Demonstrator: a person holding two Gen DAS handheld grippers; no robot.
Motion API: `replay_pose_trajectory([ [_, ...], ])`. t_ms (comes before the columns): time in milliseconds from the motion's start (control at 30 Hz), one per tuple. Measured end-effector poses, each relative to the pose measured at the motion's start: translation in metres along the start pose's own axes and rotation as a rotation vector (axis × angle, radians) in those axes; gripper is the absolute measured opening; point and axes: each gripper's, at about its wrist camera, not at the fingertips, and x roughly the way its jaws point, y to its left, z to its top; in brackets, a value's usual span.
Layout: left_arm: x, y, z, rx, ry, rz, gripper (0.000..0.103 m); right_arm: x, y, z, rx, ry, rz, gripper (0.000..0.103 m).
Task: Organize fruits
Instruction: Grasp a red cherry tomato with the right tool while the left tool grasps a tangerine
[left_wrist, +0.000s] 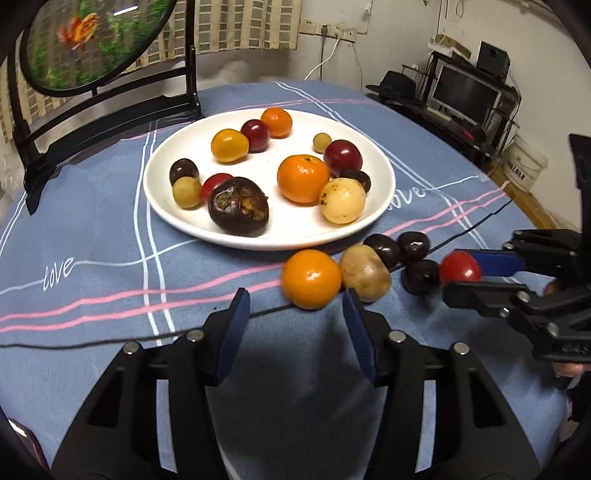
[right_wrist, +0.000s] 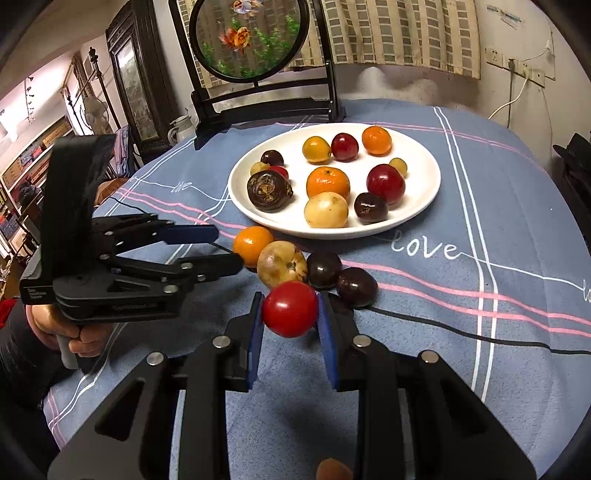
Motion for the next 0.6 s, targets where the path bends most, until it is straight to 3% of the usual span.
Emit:
replay_pose_trajectory([
  [300,0.018,-0.003,0.011,0.032,0.023,-0.022,0.05,0.003,-0.003,0.0,0.009,0.01,0.001,0.028],
  [433,0.024,-0.005,0.011,0.028,0.041,-0.05,0.039,0.004,-0.004,0.0,0.014,0.012,-0.001,0.028],
  [600,0.024,-0.011,0.009,0.044,0.035,-0.019,0.039,0.006,-0.004,-0.001,0.014,0.018,-0.006,0.028],
])
